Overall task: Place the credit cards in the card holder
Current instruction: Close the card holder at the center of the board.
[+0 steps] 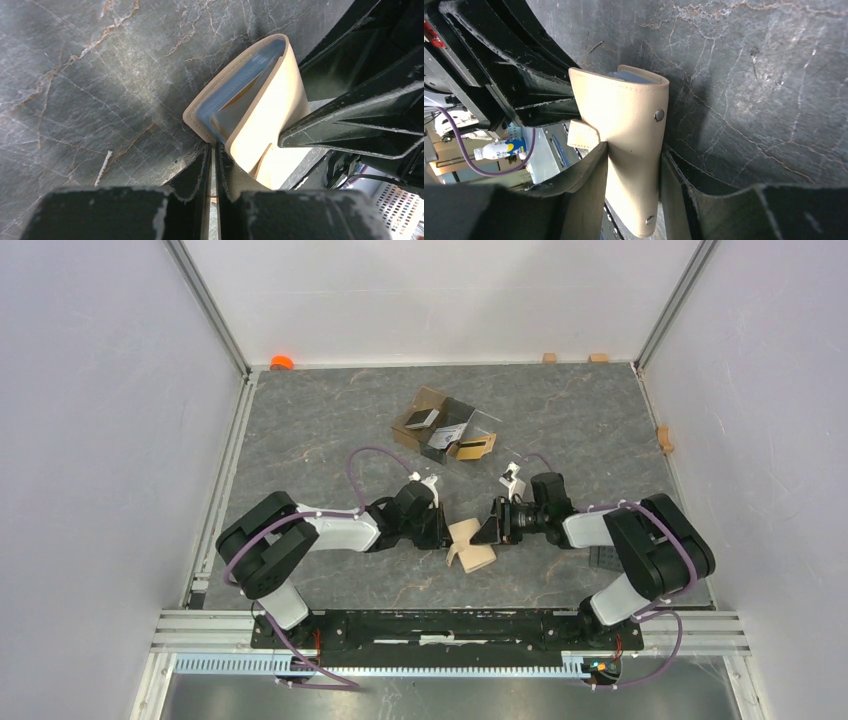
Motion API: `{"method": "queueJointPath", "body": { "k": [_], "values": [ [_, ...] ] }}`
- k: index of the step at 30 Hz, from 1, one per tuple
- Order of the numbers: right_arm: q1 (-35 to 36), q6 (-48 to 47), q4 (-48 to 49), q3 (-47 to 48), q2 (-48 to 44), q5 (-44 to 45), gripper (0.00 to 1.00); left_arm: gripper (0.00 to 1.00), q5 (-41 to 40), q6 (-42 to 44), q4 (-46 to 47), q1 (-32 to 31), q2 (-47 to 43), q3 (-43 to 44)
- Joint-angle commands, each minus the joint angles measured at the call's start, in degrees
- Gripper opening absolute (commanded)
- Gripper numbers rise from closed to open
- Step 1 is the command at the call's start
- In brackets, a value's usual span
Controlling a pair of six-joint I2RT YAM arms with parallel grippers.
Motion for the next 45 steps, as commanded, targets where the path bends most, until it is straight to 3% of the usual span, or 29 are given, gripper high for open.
{"method": "queueJointPath", "body": {
  "k": [1, 6, 9, 14, 20, 25, 29, 34, 39, 43, 45],
  "values": [
    [2.0, 4.3, 7.5, -1.7, 1.9, -0.6, 0.43, 0.12, 1.7, 2.5, 6.2, -0.3, 1.4, -3.0],
    [2.4, 7.3, 11.9, -1.9, -0.6, -2.6, 0.16, 0.15, 1.1, 4.7, 7.6, -0.3, -2.6, -4.6],
    [2.3, 5.0, 8.5, -1.1, -4.7, -1.0, 0.0, 0.29, -2.3, 6.5, 1.5, 0.5, -8.7, -4.4],
    [2.4, -9.9, -8.0, 3.9, -13.0, 10.0, 0.0, 0.52, -7.1, 7.0, -13.7, 3.3, -20.5, -2.3],
    [9.2, -25.1, -22.4, 11.7, -20.5, 31.6, 0.0, 0.68, -5.5, 6.9, -22.3, 8.7, -32.0, 0.2],
    [17.8, -31.7, -24.9, 15.0, -22.1, 49.0, 0.0, 0.69, -1.8, 7.0, -26.5, 12.8, -34.6, 1.9],
    [25.8, -40.0, -18.5, 12.3, -23.5, 59.8, 0.0, 0.69, -0.9, 6.1, -26.3, 14.3, -36.0, 1.0],
    [34.4, -48.4, -8.1, 6.1, -24.6, 67.8, 0.0, 0.69, -0.6, 5.5, -25.8, 15.3, -36.8, -0.7],
    [42.7, -53.7, -5.1, 3.7, -20.1, 75.7, 0.0, 0.69, -0.6, 5.5, -25.5, 16.1, -36.6, -2.2],
    [47.9, -52.9, -9.1, 4.9, -18.0, 79.1, 0.08, 0.7, -1.4, 5.1, -24.8, 16.9, -37.3, -3.6],
    [50.3, -50.3, -13.9, 6.9, -17.9, 79.3, 0.21, 0.71, -1.5, 5.4, -24.8, 17.0, -37.3, -3.9]
  ]
}}
